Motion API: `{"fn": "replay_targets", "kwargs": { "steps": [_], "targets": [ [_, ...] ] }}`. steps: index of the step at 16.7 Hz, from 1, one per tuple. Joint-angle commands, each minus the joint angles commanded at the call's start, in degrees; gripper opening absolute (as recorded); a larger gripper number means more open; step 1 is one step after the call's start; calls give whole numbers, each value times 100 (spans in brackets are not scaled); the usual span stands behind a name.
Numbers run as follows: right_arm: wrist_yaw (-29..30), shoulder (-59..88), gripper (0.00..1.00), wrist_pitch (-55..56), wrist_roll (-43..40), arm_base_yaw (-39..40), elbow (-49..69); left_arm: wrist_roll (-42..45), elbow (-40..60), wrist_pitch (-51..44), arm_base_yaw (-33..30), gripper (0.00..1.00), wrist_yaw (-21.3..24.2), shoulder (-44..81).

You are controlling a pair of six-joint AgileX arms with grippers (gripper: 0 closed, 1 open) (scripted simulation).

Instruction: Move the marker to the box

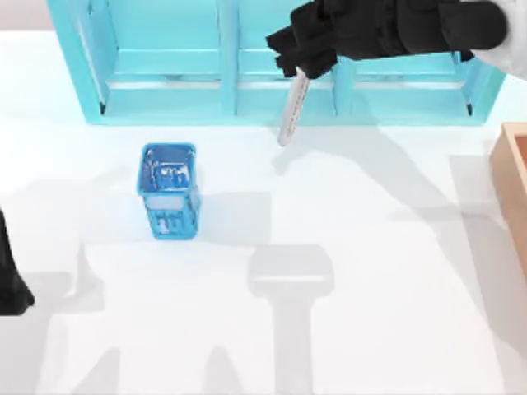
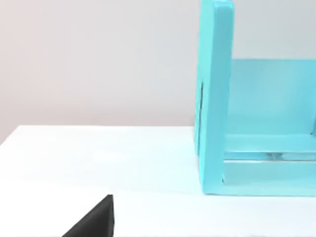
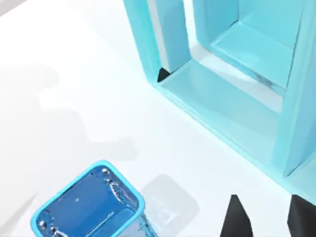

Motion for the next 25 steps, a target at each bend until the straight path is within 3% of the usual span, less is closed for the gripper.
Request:
{"fn": "replay_targets", "kwargs": {
  "steps": [5, 11, 14, 18, 25],
  "targets": [
    [-266, -1115, 0, -707, -859, -1142, -957, 0, 0, 0, 0, 100, 0, 0],
    [-398, -2665, 0, -1425, -1500, -3884, -1939, 0, 0, 0, 0, 100, 0, 0],
    [-600, -3610, 0, -1835, -2030, -4832, -2525, 0, 0, 0, 0, 100, 0, 0],
    [-956, -4132, 0, -2168, -2553, -5264, -2939, 0, 0, 0, 0, 100, 0, 0],
    [-908, -4047, 0, -1929, -2493, -5180, -3101, 0, 0, 0, 0, 100, 0, 0]
  ]
}}
